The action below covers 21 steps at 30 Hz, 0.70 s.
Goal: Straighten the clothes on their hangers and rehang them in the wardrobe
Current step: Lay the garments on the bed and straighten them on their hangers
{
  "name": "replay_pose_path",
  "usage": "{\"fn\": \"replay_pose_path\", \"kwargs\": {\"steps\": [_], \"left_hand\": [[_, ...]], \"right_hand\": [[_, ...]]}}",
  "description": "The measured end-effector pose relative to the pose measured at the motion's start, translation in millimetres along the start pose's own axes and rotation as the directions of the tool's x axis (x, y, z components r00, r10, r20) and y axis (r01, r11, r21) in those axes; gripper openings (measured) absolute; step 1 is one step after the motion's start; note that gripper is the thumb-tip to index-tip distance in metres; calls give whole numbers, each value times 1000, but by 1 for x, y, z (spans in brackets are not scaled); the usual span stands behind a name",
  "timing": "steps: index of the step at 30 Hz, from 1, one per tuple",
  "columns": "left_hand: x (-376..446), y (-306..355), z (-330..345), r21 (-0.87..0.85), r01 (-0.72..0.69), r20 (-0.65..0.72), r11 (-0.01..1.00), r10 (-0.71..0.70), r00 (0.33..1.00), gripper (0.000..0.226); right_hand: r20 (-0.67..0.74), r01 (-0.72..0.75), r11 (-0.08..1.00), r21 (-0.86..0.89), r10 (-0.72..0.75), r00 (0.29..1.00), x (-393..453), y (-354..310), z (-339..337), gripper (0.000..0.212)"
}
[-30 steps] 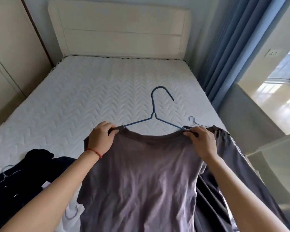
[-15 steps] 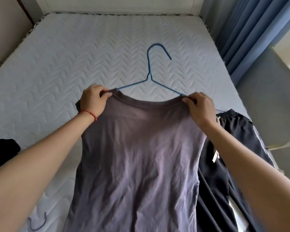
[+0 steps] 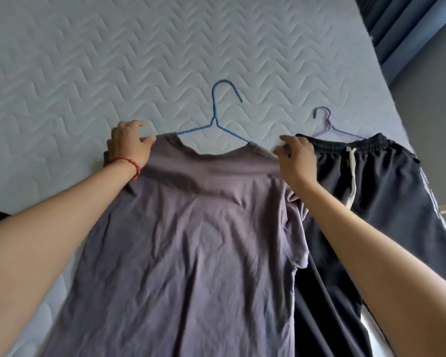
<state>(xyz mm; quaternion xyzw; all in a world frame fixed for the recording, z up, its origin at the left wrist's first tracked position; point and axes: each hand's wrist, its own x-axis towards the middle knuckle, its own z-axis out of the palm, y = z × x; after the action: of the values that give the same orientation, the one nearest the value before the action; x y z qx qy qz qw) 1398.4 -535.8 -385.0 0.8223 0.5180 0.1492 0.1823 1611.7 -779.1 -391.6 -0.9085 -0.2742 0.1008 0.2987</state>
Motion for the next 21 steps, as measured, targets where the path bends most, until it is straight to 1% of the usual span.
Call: {"fn": "replay_pose_path", "kwargs": {"steps": [1, 3, 5, 8, 10, 12, 14, 16, 17, 19, 21], "left_hand": [[-13, -3, 9, 14, -11, 40, 1000, 10, 999, 40], [-43, -8, 28, 22, -104, 121, 994, 100, 988, 39], [-81, -13, 48, 16, -172, 201, 985, 165, 966, 38], [-140, -17, 84, 20, -241, 318, 970, 223, 922, 54], [-171, -15, 104, 76, -262, 428, 962, 206, 880, 58], [-193, -22, 125, 165, -295, 519, 941, 171, 837, 60], [-206, -37, 141, 250, -393, 552, 885, 203, 809, 67], [-209, -49, 148, 303, -465, 551, 832, 246, 798, 69], [-208, -52, 149, 327, -475, 548, 817, 245, 799, 69], [-207, -54, 150, 350, -487, 544, 800, 249, 801, 69], [-207, -53, 149, 353, -470, 543, 809, 232, 807, 69]], "right_hand": [[10, -43, 999, -1, 43, 999, -7, 16, 0, 34], [16, -156, 988, 7, 155, 988, -27, 50, -5, 34], [1, -277, 961, 5, 277, 961, -51, 79, -10, 33], [4, -395, 918, 31, 395, 919, -81, 110, -7, 33], [30, -418, 907, 41, 417, 908, -88, 122, 0, 37], [58, -416, 907, 72, 413, 909, -84, 126, 7, 37], [81, -381, 920, 91, 374, 924, -75, 124, 13, 34], [120, -351, 933, 73, 341, 932, -67, 122, 20, 40], [136, -348, 936, 53, 339, 931, -64, 122, 24, 42], [157, -360, 933, 10, 354, 922, -59, 124, 30, 39], [173, -413, 911, -23, 410, 896, -58, 124, 33, 38]]}}
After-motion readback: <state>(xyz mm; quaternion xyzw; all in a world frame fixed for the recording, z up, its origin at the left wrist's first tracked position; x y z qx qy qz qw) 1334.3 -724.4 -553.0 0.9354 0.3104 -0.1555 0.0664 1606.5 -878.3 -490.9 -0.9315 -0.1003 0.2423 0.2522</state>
